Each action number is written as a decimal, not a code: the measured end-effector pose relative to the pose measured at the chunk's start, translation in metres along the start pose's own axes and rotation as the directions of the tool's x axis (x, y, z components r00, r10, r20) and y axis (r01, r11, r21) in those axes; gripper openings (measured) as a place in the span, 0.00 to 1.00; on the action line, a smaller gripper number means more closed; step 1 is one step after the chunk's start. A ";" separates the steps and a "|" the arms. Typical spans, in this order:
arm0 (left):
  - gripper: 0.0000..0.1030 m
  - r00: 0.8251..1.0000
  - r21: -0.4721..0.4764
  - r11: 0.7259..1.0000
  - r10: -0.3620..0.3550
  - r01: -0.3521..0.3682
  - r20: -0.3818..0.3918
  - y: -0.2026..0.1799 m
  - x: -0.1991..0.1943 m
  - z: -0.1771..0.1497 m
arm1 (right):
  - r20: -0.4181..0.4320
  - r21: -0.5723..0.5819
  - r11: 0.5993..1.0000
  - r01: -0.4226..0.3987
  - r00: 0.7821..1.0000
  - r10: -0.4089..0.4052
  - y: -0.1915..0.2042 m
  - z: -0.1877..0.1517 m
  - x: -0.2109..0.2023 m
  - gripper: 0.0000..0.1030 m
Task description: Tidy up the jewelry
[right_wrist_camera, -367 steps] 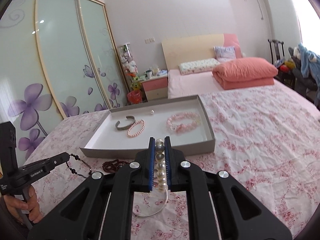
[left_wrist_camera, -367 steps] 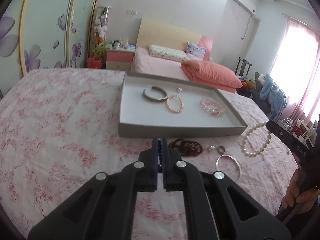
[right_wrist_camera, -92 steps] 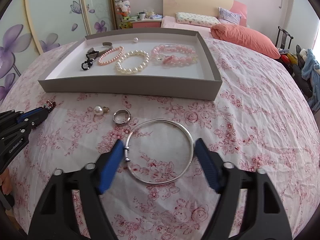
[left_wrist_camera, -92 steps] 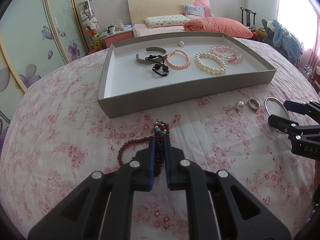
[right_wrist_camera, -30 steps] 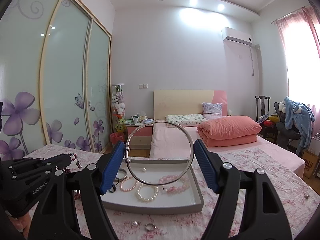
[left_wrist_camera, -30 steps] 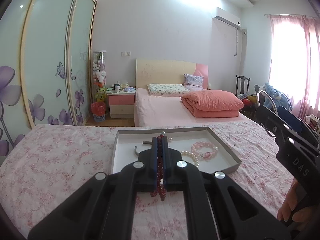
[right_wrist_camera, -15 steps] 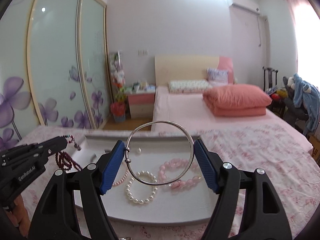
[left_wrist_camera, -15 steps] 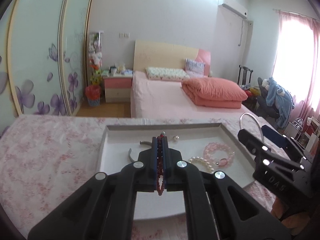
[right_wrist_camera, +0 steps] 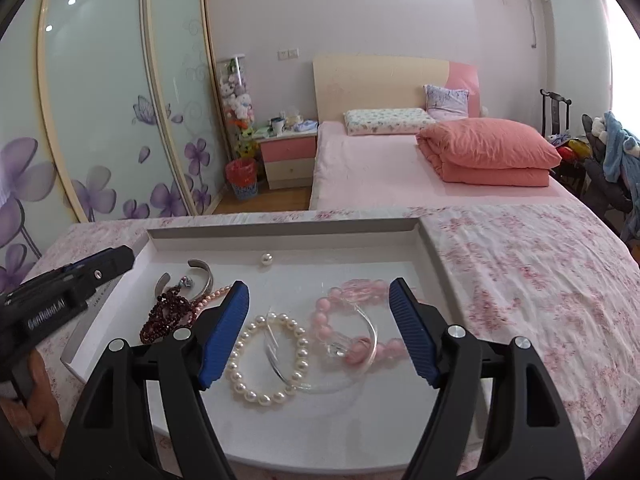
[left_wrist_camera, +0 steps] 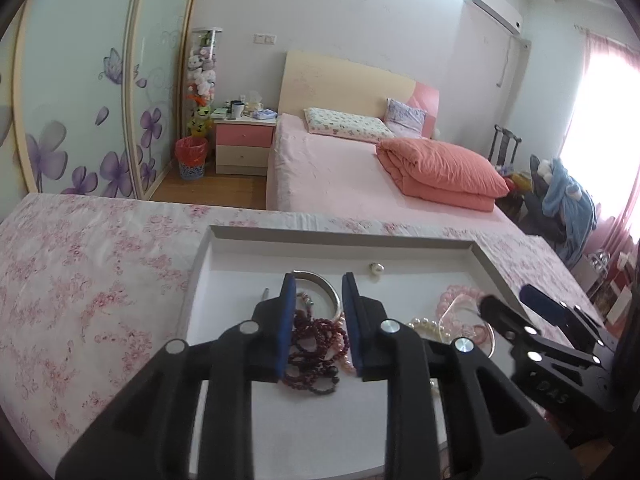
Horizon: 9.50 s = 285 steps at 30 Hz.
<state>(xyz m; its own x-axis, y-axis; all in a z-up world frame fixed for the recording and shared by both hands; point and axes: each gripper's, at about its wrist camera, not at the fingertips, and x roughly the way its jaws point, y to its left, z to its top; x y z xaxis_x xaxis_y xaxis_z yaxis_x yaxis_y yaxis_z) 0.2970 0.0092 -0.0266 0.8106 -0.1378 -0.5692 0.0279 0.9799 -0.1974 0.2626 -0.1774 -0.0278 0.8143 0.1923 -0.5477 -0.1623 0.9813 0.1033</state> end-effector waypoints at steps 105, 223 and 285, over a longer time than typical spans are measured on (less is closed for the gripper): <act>0.15 0.950 0.174 0.977 0.169 -0.126 -0.262 -0.001 -0.057 -0.110 | -0.300 -0.134 0.991 0.025 0.952 -0.064 0.012 -0.087 -0.042 0.23; 0.96 0.938 0.006 0.996 0.080 -0.087 0.338 0.005 -0.245 -0.078 | 0.347 0.017 1.000 -0.024 0.938 0.016 0.022 -0.039 -0.216 0.98; 0.96 0.944 0.072 0.992 0.072 -0.100 0.321 -0.013 -0.253 -0.140 | 0.331 -0.023 1.000 0.002 0.944 0.006 0.022 -0.108 -0.226 0.98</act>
<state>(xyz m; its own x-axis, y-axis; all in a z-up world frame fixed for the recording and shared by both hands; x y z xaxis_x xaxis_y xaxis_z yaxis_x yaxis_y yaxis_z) 0.0097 0.0110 0.0079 0.9552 -0.0132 -0.2957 -0.0115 0.9966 -0.0816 0.0148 -0.2000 0.0087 0.9519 0.1890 -0.2412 -0.1737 0.9813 0.0835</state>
